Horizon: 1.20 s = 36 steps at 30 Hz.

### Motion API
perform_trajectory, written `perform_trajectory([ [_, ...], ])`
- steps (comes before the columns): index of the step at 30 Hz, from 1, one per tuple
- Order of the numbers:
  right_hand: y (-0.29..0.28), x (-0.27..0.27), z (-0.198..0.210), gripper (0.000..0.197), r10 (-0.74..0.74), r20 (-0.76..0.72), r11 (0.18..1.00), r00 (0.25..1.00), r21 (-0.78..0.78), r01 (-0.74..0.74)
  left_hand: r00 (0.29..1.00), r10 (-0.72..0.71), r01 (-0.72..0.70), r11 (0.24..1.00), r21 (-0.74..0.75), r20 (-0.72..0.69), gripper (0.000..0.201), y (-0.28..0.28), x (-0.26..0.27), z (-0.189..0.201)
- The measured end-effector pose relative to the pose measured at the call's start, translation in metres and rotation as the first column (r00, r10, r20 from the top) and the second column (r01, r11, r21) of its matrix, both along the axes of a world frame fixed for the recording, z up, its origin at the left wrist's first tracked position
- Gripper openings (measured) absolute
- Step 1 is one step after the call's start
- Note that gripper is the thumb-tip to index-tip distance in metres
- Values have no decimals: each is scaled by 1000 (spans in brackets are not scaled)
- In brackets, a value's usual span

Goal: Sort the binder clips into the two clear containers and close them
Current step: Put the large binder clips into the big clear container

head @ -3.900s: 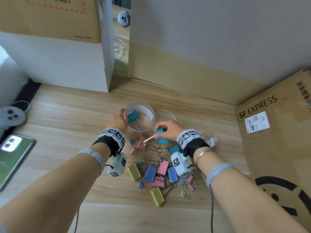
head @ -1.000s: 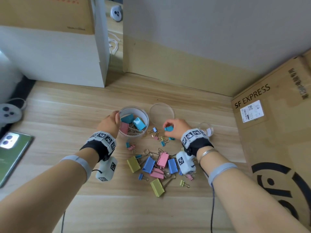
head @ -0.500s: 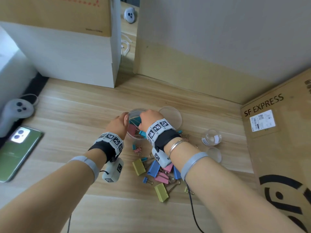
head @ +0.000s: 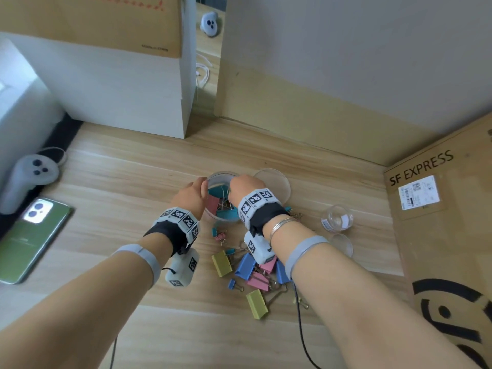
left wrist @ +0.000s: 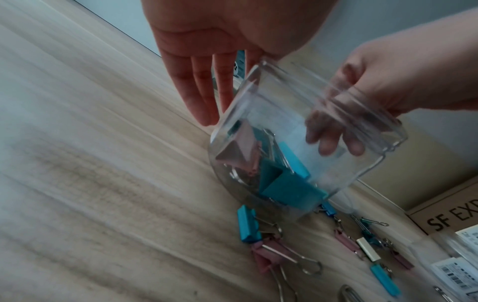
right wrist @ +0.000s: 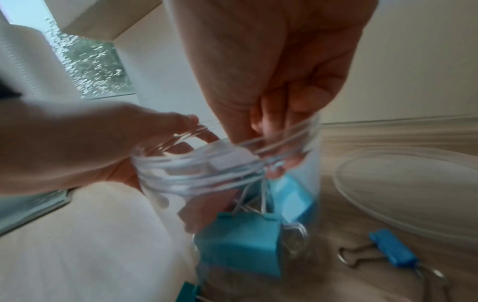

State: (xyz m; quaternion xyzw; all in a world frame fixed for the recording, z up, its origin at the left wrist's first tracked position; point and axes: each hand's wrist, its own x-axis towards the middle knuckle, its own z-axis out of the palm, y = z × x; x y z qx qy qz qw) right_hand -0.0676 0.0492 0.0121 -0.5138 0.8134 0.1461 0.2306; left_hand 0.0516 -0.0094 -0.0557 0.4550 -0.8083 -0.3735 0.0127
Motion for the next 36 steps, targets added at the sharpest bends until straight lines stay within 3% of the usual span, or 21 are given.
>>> perform_trajectory([
  [3,19,-19,-1,30,-155,104,950,982,-255,177,1000,12,-12,1000,1,-1,40,3,-3,5],
  [5,37,-38,-3,34,-289,142,888,947,-331,321,999,34,-36,997,-72,-29,39,8,-5,11],
  [8,73,-62,-6,37,-448,124,863,885,-197,464,997,-30,10,963,-268,-71,40,26,-13,25],
  [12,109,-70,-17,20,-415,94,907,905,116,404,933,-334,245,864,-439,-137,33,60,-33,39],
  [13,116,-70,-20,19,-400,107,910,910,164,380,885,-434,331,840,-430,-167,29,69,-37,38],
  [15,130,-69,-24,24,-362,119,919,925,213,332,824,-540,487,830,-273,-172,26,90,-46,36],
  [19,158,-71,-35,43,-383,136,911,914,219,350,753,-652,654,756,8,89,36,119,-53,25],
  [22,174,-72,-45,49,-398,191,911,897,196,362,654,-721,729,682,65,231,51,132,-54,15],
  [26,193,-72,-53,48,-409,213,912,887,68,404,590,-747,764,639,87,305,54,146,-57,3],
  [30,200,-72,-57,51,-425,191,905,885,88,416,608,-738,758,649,59,293,39,149,-60,-1],
  [36,190,-75,-53,24,-403,197,915,894,78,395,709,-691,686,722,87,143,51,132,-65,15],
])
